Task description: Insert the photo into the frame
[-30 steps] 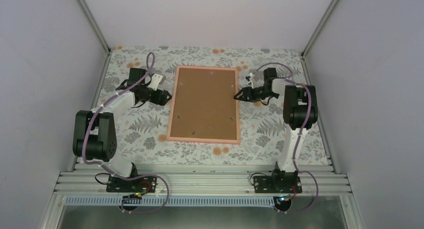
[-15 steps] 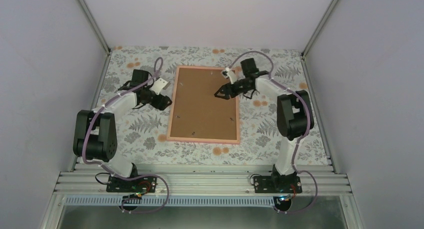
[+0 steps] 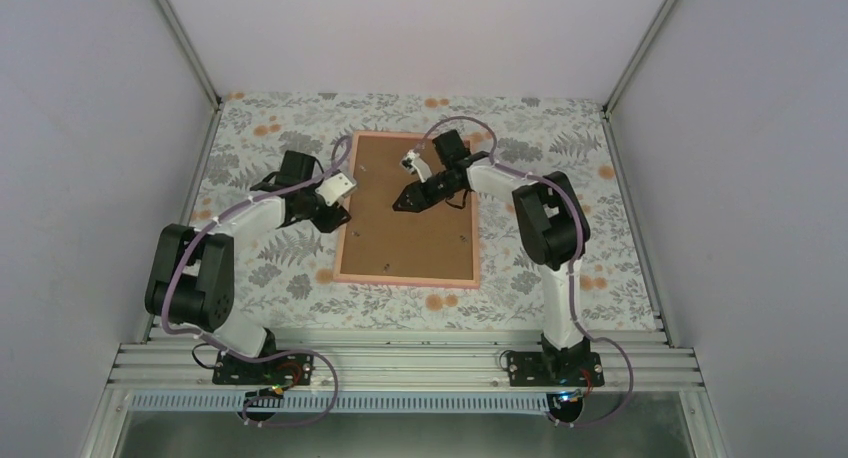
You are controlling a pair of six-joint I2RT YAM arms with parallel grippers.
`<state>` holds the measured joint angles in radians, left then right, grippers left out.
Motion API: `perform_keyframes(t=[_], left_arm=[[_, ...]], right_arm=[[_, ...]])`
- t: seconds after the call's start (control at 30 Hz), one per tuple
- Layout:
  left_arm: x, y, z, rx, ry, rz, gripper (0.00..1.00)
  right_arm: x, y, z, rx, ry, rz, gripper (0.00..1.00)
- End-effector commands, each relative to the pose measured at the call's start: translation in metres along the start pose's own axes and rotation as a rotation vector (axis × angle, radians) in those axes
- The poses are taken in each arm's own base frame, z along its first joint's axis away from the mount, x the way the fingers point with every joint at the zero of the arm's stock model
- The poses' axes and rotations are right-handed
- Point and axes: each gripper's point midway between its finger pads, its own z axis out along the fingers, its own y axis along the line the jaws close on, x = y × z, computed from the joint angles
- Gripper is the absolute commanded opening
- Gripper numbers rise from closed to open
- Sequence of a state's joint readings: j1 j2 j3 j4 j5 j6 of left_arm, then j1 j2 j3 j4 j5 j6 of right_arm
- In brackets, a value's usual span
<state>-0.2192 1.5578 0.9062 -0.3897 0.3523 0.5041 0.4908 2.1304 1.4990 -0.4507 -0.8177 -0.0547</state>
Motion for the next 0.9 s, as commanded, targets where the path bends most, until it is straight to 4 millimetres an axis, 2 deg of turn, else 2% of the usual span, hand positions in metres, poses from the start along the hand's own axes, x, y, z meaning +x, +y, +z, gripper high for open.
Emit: perform_keyframes(t=[0.0,0.13,0.23,0.37,0.63,0.87], left_arm=[[-0.008,-0.007,0.007,0.022,-0.008,0.063,0.5],[-0.013,-0.013,0.014,0.006,0.003,0.086,0.49],[-0.014,-0.016,0.02,-0.015,0.028,0.116,0.48],[-0.015,-0.021,0.03,-0.034,0.064,0.16,0.48],[0.007,-0.021,0.046,-0.062,0.183,0.239,0.46],[0.028,-0.017,0.037,-0.087,0.282,0.329,0.46]], right_arm=[[0.012,-0.01,0.022,-0.018,0.026,0.071,0.39],[0.038,-0.04,0.028,0.04,0.065,0.134,0.34],[0.058,-0.048,0.031,0.059,0.1,0.158,0.33],[0.075,-0.053,0.033,0.075,0.123,0.177,0.33],[0.09,-0.058,0.033,0.082,0.143,0.185,0.33],[0.099,-0.059,0.031,0.093,0.156,0.183,0.33]])
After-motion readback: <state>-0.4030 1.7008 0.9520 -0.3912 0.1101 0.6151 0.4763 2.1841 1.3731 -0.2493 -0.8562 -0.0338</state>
